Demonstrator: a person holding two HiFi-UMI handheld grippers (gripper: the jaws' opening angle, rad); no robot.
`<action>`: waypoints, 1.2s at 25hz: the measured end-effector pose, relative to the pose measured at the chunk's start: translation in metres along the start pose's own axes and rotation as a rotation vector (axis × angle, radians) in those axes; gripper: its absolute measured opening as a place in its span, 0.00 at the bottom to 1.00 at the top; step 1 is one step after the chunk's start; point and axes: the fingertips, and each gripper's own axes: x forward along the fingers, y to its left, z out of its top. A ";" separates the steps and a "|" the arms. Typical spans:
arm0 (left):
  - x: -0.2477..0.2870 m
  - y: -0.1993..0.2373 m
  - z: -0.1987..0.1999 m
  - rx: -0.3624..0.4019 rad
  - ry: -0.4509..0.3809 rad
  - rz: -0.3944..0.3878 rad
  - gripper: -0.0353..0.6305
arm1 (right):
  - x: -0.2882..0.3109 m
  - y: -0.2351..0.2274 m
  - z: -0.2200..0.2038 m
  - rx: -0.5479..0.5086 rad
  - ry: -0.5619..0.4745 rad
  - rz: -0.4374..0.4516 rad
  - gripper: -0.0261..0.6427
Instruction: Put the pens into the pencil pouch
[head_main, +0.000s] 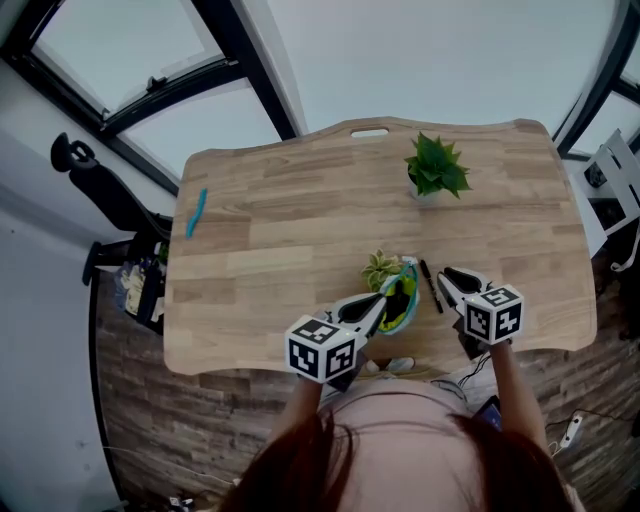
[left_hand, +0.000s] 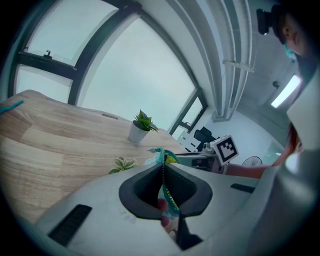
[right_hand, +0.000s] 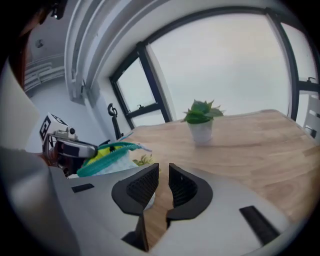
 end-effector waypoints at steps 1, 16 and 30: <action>0.000 0.000 0.000 -0.001 0.000 0.001 0.07 | 0.008 -0.004 -0.009 0.018 0.057 0.003 0.12; 0.002 0.001 -0.001 -0.031 0.001 -0.006 0.07 | 0.085 -0.034 -0.055 0.079 0.409 -0.010 0.20; 0.004 0.006 0.000 -0.049 0.007 -0.016 0.07 | 0.099 -0.046 -0.070 -0.038 0.520 -0.103 0.12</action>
